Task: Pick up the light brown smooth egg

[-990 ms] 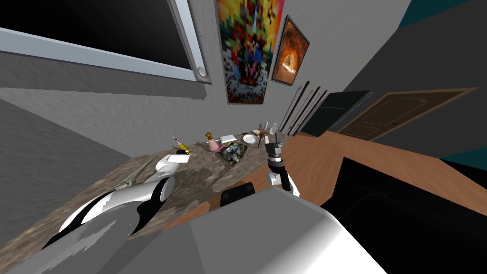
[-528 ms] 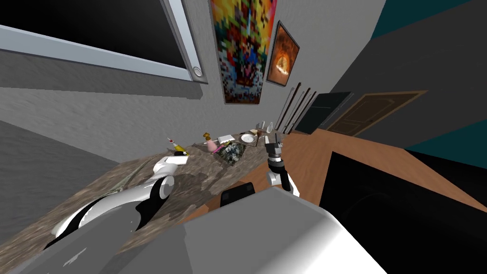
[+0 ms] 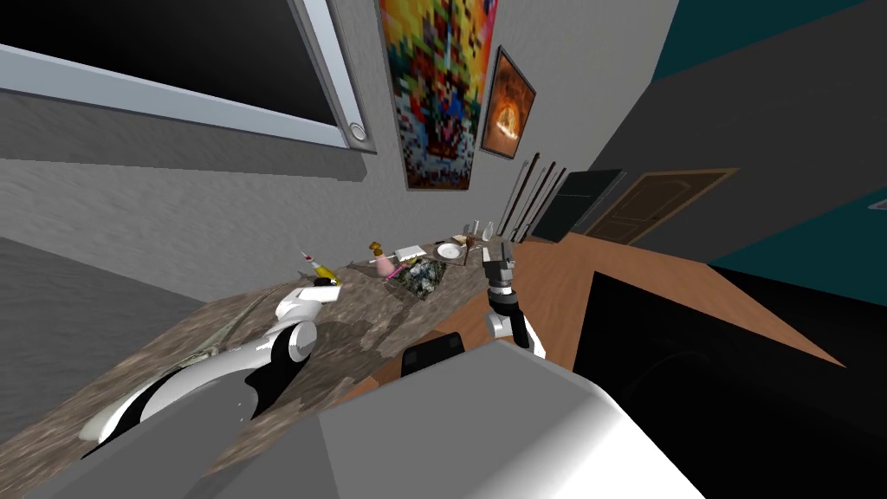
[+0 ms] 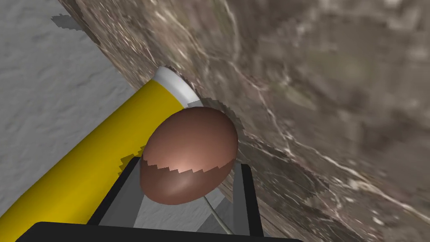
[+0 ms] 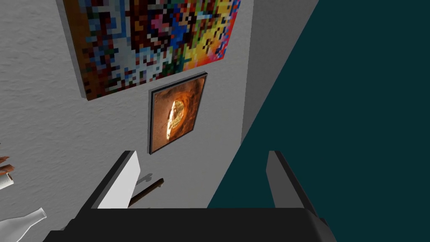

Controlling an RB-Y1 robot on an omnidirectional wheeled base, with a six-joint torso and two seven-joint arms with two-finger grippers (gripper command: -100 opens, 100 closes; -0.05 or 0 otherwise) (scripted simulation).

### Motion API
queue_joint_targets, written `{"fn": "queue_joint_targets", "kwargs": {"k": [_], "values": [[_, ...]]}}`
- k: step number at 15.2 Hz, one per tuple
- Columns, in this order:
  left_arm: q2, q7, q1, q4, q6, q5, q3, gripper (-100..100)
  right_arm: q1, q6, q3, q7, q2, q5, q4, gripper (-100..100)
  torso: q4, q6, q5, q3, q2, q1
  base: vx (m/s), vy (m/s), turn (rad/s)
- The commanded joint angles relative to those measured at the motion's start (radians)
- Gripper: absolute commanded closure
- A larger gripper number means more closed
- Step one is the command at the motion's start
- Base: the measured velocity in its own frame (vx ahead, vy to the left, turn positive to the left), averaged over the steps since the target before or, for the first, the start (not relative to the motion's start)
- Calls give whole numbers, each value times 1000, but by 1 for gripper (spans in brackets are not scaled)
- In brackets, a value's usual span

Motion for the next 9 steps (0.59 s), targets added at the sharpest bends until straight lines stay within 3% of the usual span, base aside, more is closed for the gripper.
{"fn": "queue_joint_targets", "kwargs": {"k": [1,3,5,8,9], "values": [[0,0,0,0,0,0,0,100,0,0,0,0,0,0,0,0,0,0,0,0,0,0,0,0,0],[0,0,-1,-1,0,0,0,100,0,0,0,0,0,0,0,0,0,-1,0,0,0,0,0,0,0],[10,5,-16,12,-9,50,-64,100,0,0,0,0,0,0,0,0,-1,-2,0,0,0,-1,21,-35,184],[14,2,-18,8,-7,97,-120,100,0,0,0,0,0,0,0,0,-1,-2,0,-1,-2,-4,40,-58,159],[18,-1,-21,4,-5,129,-147,100,0,0,0,0,0,0,0,0,-1,-1,0,-1,-2,-4,32,-54,144]]}}
